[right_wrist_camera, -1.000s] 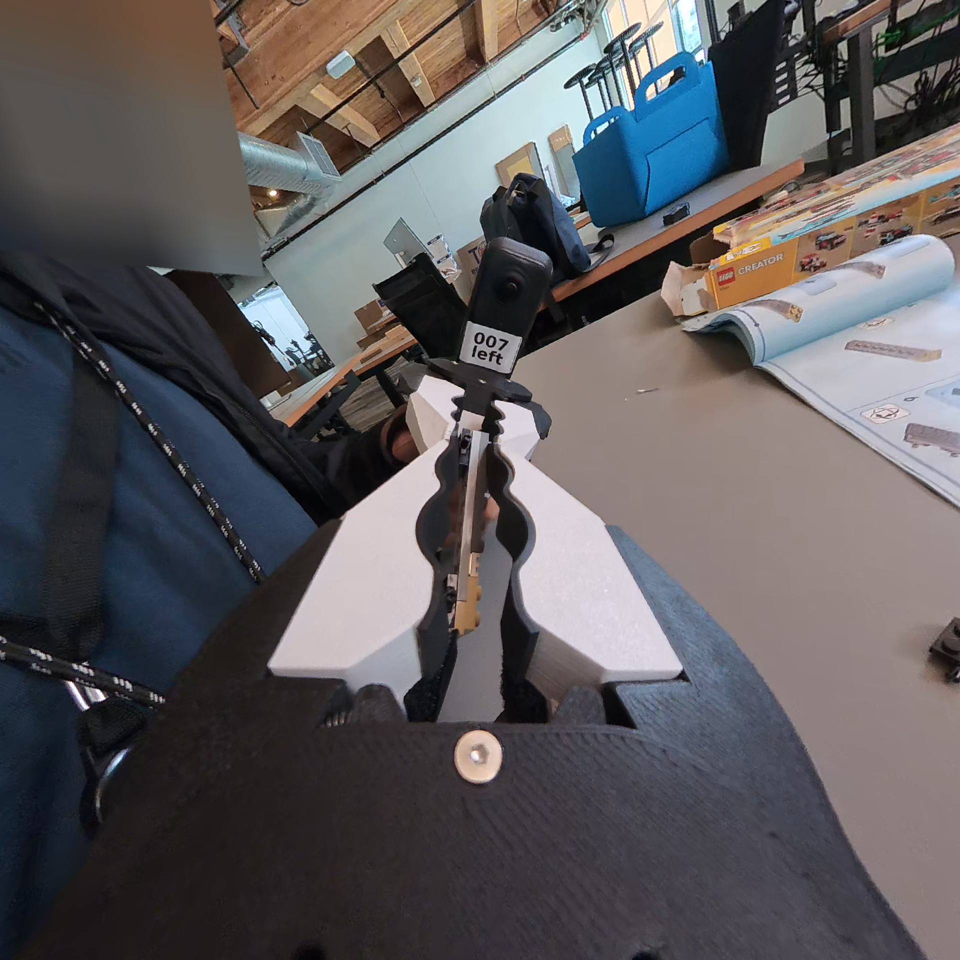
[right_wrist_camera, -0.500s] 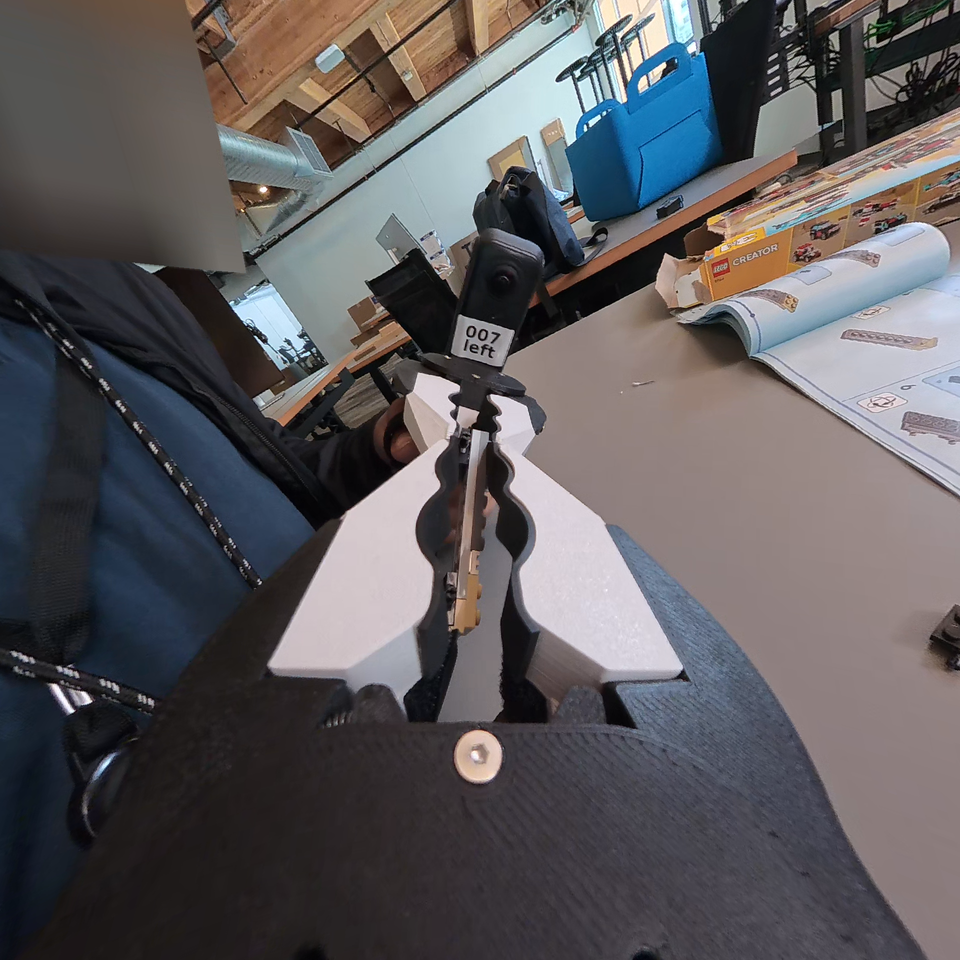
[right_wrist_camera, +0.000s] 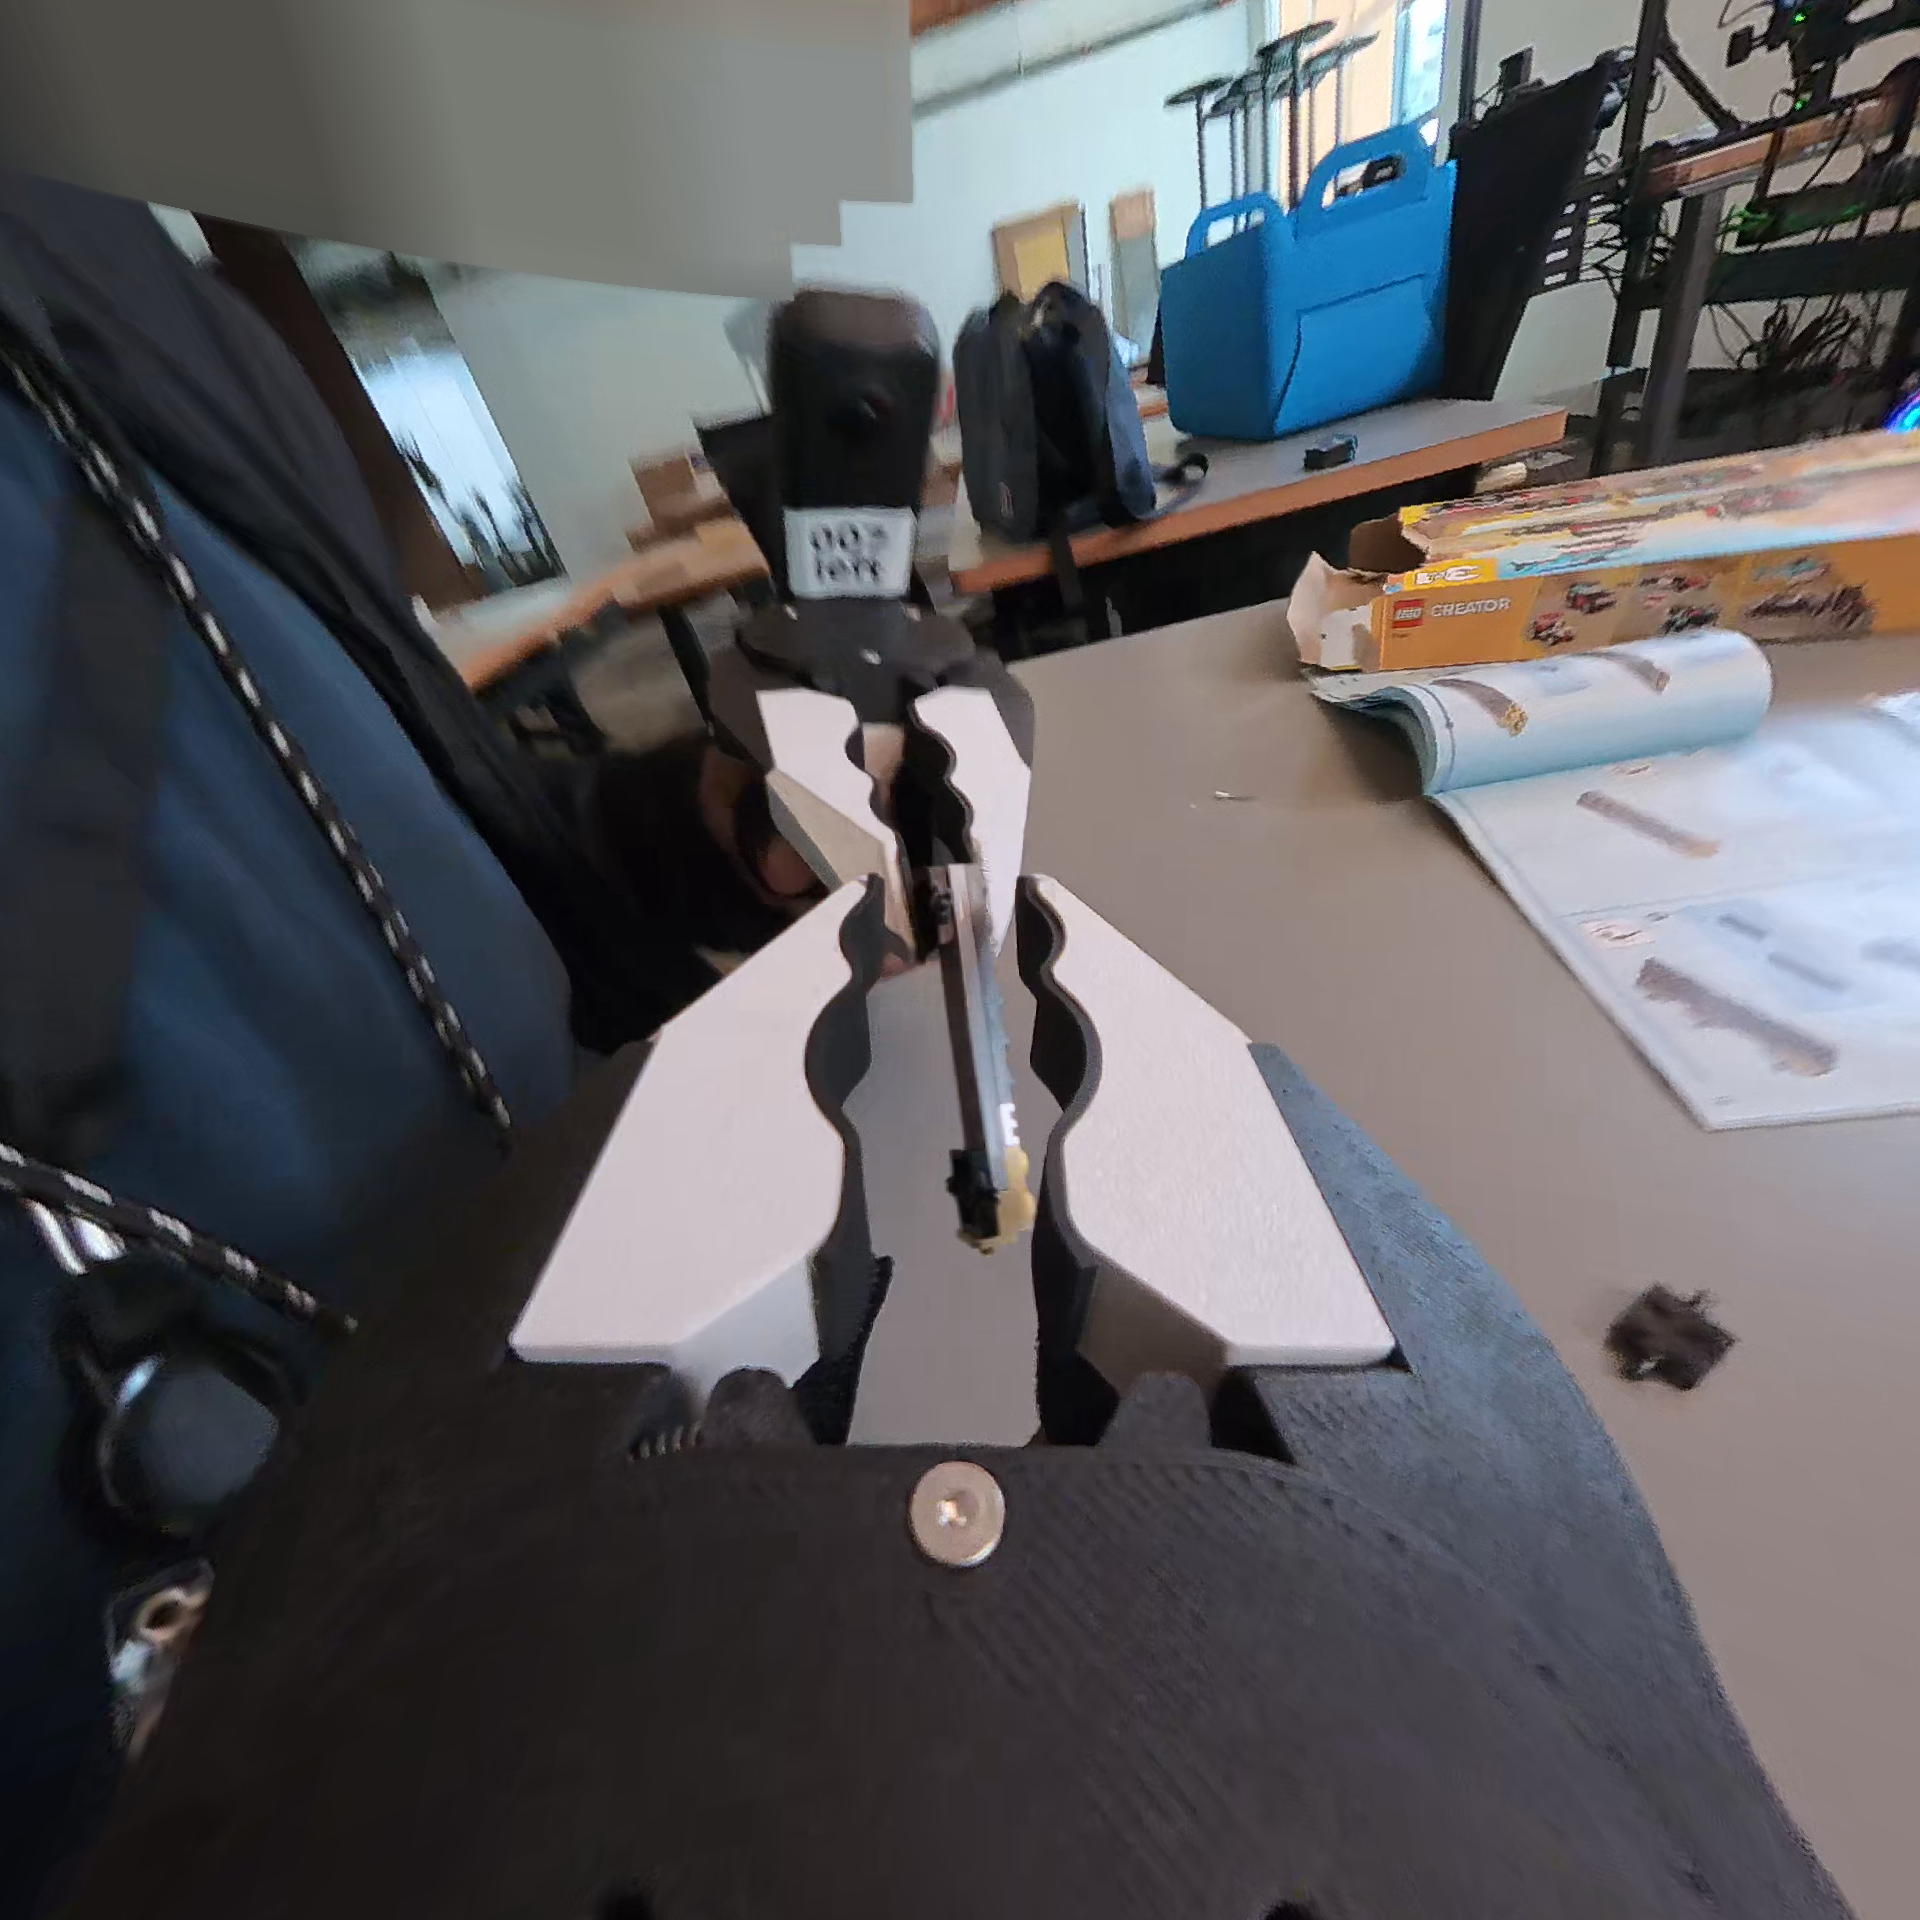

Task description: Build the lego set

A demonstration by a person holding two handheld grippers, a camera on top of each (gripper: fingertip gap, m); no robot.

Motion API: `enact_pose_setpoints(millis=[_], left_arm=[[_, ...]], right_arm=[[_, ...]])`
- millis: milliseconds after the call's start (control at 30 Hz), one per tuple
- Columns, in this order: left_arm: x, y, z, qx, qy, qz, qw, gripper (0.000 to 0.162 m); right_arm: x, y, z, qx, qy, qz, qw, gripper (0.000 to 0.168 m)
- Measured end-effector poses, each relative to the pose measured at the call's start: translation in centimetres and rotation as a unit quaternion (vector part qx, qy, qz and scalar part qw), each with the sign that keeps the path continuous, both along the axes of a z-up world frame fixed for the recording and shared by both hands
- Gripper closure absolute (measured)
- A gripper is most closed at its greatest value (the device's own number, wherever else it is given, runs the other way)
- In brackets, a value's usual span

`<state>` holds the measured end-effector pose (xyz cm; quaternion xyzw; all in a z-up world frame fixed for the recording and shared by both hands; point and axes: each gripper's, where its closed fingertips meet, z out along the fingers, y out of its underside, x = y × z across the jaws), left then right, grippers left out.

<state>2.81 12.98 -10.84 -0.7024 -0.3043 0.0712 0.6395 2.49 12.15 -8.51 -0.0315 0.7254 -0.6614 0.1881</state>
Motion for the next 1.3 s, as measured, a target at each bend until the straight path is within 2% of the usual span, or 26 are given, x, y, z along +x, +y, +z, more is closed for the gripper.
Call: enact_pose_setpoints(millis=[167,300,800,1300], left_arm=[[0.4,0.4,-0.4,-0.096,0.064,0.002,0.993,0.150],[0.8,0.6,-0.9,-0.135,0.086,-0.006,0.987,0.150],[1.4,1.1,-1.1,-0.183,0.125,-0.020,0.975,0.151],[1.5,1.1,-0.9,-0.177,0.115,-0.021,0.977,0.151]], right_arm=[[1.1,-0.1,-0.1,0.018,0.066,0.011,0.998,0.146],[1.9,-0.3,-0.4,0.033,0.102,0.025,0.994,0.153],[3.0,0.1,-1.2,0.048,0.124,0.057,0.990,0.154],[2.9,0.5,-1.4,0.033,0.122,0.063,0.990,0.155]])
